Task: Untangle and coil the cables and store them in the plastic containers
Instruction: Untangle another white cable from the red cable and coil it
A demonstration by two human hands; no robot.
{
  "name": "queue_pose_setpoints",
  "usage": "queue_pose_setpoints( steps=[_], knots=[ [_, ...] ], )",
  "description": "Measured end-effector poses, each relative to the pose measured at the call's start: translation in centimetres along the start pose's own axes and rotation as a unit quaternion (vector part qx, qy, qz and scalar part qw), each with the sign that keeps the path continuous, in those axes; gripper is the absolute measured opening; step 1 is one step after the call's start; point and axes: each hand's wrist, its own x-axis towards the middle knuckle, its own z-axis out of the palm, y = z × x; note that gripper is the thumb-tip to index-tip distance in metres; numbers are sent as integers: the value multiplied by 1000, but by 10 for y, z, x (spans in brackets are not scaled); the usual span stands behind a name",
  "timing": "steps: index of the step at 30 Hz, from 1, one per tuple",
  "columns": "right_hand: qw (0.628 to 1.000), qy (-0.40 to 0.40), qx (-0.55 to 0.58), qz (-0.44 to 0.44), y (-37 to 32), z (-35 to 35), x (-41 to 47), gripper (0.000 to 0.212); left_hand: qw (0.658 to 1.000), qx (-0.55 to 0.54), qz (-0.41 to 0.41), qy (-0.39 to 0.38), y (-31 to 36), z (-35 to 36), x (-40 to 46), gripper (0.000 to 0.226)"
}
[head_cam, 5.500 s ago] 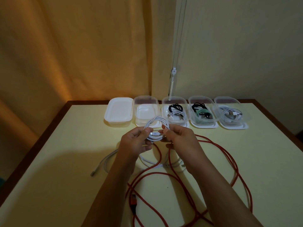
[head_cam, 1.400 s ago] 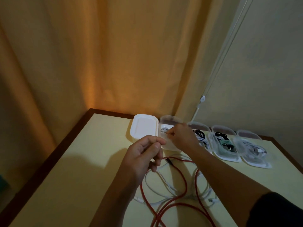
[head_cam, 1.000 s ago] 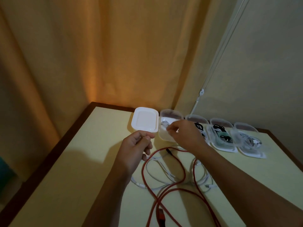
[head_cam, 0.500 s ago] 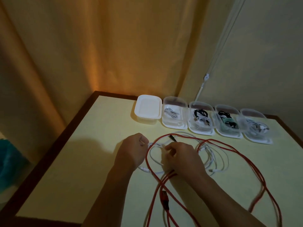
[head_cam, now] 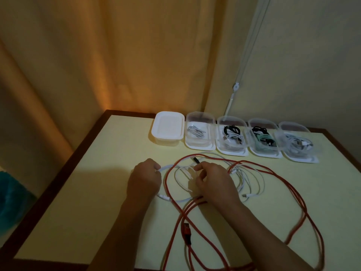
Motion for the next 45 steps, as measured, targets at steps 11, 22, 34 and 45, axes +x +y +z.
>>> queue_pose_setpoints(
  steps=[11,22,34,45],
  knots=[
    [1000,21,-3,4,-3,-8,1,20,976,-188,46,99,22,-24,4,10],
    [998,8,48,-46,-6,-14,4,47,988,-132,61,55,25,-22,14,14],
    [994,43,-12,-98,-4,-33,2,32,975,-175,73,120,112,-105,56,15],
    [990,24,-68,-118,27,-61,5,36,950,-168,128,230,200,-200,89,19]
  ],
)
